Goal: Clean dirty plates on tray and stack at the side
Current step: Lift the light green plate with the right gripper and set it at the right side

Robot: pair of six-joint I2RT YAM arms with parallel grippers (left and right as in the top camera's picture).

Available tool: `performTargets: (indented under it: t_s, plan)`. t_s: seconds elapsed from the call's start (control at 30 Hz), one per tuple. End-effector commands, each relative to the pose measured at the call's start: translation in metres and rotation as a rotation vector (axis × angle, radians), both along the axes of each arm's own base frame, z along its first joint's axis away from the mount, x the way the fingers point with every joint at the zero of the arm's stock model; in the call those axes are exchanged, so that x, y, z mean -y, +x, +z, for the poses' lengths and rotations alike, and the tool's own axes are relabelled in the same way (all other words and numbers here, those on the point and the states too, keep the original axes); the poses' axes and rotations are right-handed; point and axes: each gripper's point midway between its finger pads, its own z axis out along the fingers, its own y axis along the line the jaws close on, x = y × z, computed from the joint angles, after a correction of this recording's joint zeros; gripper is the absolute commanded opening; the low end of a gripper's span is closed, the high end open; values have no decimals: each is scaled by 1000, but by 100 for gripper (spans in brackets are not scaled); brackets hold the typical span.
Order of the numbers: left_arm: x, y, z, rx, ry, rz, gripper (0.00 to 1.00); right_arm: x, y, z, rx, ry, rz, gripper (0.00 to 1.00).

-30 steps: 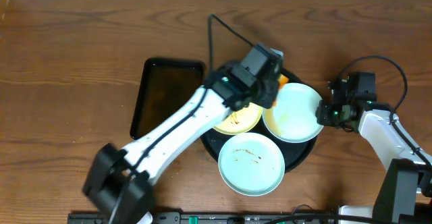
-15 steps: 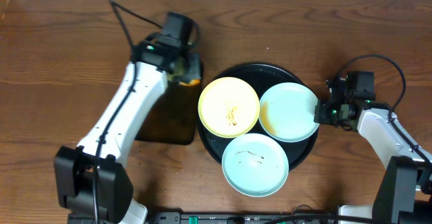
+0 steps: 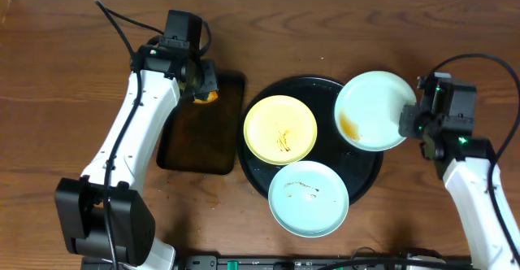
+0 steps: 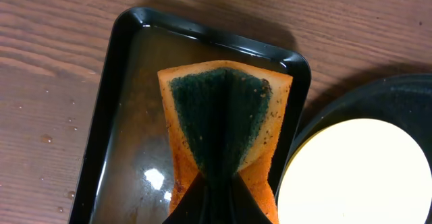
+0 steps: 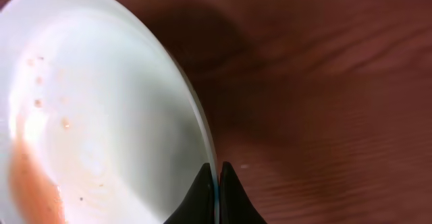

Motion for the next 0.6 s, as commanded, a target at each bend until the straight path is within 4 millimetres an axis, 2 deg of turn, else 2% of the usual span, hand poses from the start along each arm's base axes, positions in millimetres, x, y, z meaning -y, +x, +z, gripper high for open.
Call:
performTargets:
  t_s: [0.0, 0.1, 0.13, 0.43, 0.57]
  plan:
    - [-3, 0, 6, 11, 13, -7, 7, 13, 0, 25, 43, -187, -21, 1]
    - [-3, 0, 6, 10, 13, -7, 8, 18, -2, 38, 62, -314, -72, 1]
    - [-3, 0, 6, 10, 13, -7, 8, 15, -1, 41, 69, -348, -65, 1]
    - [-3, -1, 5, 8, 13, -7, 8, -54, -1, 64, 153, -573, 101, 1]
    - [-3, -1, 5, 9, 13, -7, 8, -69, -7, 78, 197, -667, 95, 1]
